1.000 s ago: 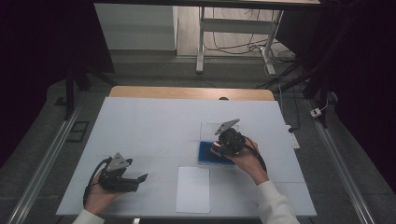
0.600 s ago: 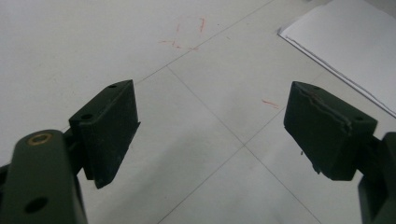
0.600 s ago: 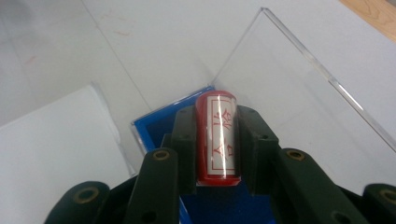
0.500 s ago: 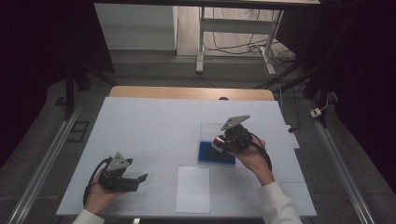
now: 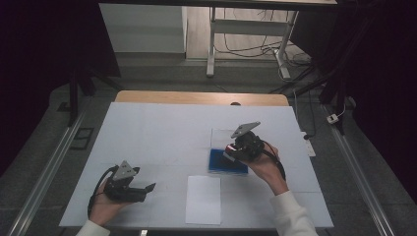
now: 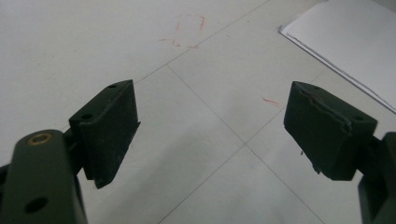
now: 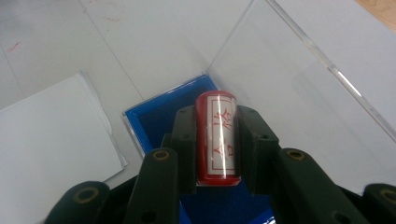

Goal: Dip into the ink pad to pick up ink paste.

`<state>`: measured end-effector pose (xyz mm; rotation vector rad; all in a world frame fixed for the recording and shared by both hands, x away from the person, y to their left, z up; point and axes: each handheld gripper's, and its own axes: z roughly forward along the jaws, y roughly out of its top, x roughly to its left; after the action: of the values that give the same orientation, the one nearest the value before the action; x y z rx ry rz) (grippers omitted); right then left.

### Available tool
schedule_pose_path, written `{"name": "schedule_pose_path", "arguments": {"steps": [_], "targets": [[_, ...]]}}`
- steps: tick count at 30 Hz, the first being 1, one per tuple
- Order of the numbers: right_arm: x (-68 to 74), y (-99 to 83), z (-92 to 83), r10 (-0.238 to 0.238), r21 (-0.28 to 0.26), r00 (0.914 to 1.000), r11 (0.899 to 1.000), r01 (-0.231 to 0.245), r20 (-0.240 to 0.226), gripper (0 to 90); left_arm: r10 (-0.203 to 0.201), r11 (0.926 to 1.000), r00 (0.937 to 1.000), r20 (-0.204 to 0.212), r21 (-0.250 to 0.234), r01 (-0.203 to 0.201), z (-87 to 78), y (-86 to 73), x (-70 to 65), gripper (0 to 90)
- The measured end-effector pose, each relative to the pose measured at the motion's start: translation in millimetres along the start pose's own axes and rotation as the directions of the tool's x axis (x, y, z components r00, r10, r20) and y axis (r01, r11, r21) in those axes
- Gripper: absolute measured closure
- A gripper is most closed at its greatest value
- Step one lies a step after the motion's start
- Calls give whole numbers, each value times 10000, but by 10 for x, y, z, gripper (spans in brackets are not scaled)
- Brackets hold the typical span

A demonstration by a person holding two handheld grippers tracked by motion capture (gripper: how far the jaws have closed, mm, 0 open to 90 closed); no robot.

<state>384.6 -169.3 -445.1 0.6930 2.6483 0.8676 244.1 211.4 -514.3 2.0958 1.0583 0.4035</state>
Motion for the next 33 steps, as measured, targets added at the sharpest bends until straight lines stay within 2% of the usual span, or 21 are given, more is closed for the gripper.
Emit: {"name": "schedule_pose_path", "arguments": {"steps": [4, 11, 20, 24, 33], "targets": [[-6, -11, 62, -69, 185, 10000, 9998, 69, -6, 693, -7, 10000, 10000, -7, 5, 7, 5, -1, -5, 179], [-29, -49, 181, 91, 589, 10000, 9982, -88, -39, 693, 18, 10000, 10000, -11, 28, -18, 10, -3, -2, 179], [-29, -72, 266, 104, 967, 9999, 9953, -102, -20, 693, 45, 10000, 10000, 20, 41, -45, 15, -3, -6, 179], [-38, -78, 270, 192, 991, 9998, 9949, -185, -64, 692, 41, 10000, 10000, 18, 44, -41, 14, -4, -3, 179], [-11, -57, 277, 61, 1216, 9999, 9926, -76, 132, 691, 105, 9999, 9999, 18, 100, -105, 22, -2, -14, 179]]}}
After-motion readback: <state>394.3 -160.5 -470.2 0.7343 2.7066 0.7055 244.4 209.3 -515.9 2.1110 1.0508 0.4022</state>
